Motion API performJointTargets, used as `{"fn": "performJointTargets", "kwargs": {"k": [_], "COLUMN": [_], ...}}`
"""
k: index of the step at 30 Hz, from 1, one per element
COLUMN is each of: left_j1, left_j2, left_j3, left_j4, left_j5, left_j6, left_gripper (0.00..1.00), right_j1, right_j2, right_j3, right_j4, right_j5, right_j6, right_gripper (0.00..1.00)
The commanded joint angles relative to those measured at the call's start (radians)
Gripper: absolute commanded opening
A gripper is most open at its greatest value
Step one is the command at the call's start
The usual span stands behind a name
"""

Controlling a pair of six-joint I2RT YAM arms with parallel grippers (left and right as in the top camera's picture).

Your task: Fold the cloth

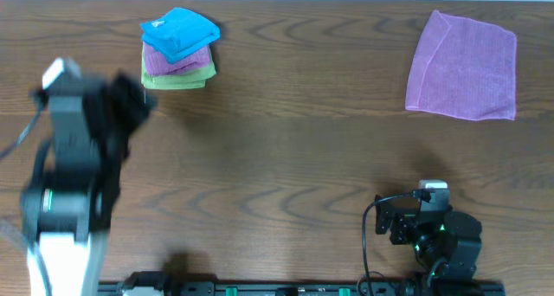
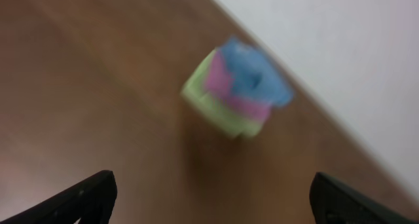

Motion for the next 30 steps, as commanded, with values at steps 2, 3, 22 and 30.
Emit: {"fn": "performJointTargets", "kwargs": {"k": [2,3,22,30], "left_j1": [0.002,0.002,0.002,0.002], "left_j2": [-0.253,-0.329,-0.924,-0.968], "left_j3": [-0.215,-0.276,-0.946,-0.986], "left_j4": [-0.089,-0.077,-0.018,-0.037], "left_j5": [-0.020,-0.046,0.162,0.150], "left_j6": [0.151,0.174,0.659,0.660], "left_gripper": [0.95,0.95,0.95,0.95], "right_j1": [-0.009,-0.009,-0.009,-0.009], "right_j2": [-0.008,-0.008,-0.008,-0.008], "right_j3": [-0.003,-0.003,-0.003,-0.003], "right_j4": [0.000,0.000,0.000,0.000], "right_j5": [-0.001,-0.001,-0.001,-0.001], "right_j6": [0.009,0.009,0.009,0.009], "right_gripper": [0.99,0.99,0.99,0.99]}}
